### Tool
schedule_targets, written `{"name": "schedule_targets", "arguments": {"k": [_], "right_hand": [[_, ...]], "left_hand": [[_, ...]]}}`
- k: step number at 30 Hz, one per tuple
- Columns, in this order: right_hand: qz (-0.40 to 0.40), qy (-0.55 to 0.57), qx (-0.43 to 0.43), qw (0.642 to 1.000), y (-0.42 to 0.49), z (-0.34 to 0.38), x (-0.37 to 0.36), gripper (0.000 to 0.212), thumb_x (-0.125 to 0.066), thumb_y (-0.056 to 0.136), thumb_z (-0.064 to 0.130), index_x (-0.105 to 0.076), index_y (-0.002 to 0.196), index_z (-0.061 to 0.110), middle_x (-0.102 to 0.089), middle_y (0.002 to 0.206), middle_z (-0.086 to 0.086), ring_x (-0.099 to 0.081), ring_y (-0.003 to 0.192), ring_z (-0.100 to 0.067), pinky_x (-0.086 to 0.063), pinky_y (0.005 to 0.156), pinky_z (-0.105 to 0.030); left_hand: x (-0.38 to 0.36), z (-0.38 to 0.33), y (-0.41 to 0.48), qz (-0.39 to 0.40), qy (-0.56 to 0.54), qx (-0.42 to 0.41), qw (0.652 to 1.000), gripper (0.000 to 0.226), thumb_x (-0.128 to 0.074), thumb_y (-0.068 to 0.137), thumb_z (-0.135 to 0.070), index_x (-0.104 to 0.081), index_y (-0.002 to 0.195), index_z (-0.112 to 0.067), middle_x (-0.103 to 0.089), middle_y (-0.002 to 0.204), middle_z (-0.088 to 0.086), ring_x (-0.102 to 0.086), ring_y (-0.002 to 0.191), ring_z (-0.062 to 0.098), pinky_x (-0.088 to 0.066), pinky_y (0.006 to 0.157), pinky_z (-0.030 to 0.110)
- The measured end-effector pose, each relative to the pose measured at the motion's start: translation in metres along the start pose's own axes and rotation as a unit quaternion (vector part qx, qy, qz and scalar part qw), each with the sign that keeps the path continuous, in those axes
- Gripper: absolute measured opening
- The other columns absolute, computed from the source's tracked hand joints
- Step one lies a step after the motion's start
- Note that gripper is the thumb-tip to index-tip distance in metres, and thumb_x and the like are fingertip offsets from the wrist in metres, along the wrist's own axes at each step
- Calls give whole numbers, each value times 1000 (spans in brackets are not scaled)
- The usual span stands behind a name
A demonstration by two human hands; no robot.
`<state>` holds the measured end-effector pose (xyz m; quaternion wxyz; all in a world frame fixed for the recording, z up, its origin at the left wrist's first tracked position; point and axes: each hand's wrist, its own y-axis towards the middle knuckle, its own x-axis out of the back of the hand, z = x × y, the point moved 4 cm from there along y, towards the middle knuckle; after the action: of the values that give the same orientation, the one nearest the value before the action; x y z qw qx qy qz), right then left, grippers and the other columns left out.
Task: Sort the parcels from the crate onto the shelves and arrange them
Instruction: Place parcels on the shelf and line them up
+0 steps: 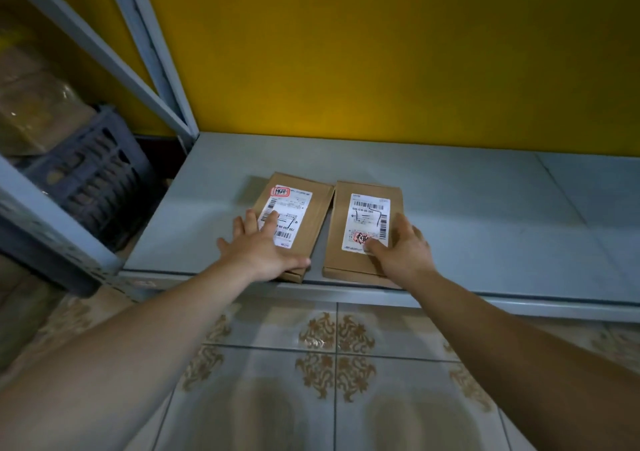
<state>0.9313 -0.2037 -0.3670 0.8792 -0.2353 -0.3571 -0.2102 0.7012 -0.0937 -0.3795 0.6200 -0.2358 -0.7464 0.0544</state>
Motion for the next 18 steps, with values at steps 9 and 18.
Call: {"name": "schedule_targets", "arguments": {"k": [9,18], "right_hand": [[38,-91,57,993,-1,14,-15,70,-58,94,50,-30,154,28,0,165,-1,-3,150,-26,-15,121,-38],[25,-58,47,997,21,30,-39,87,-61,87,57,-18,157,30,7,165,3,11,151,-26,-5,122,-42]], "left_hand": [[47,48,34,-161,88,-50,982,58,-55,91,-31,-37,146,-32,-27,151,8,-17,140,33,-28,110,52],[45,73,80,-127,140,-71,979,57,-30,102,-42,-9,154,-32,-5,163,1,2,149,27,-7,118,58]]}}
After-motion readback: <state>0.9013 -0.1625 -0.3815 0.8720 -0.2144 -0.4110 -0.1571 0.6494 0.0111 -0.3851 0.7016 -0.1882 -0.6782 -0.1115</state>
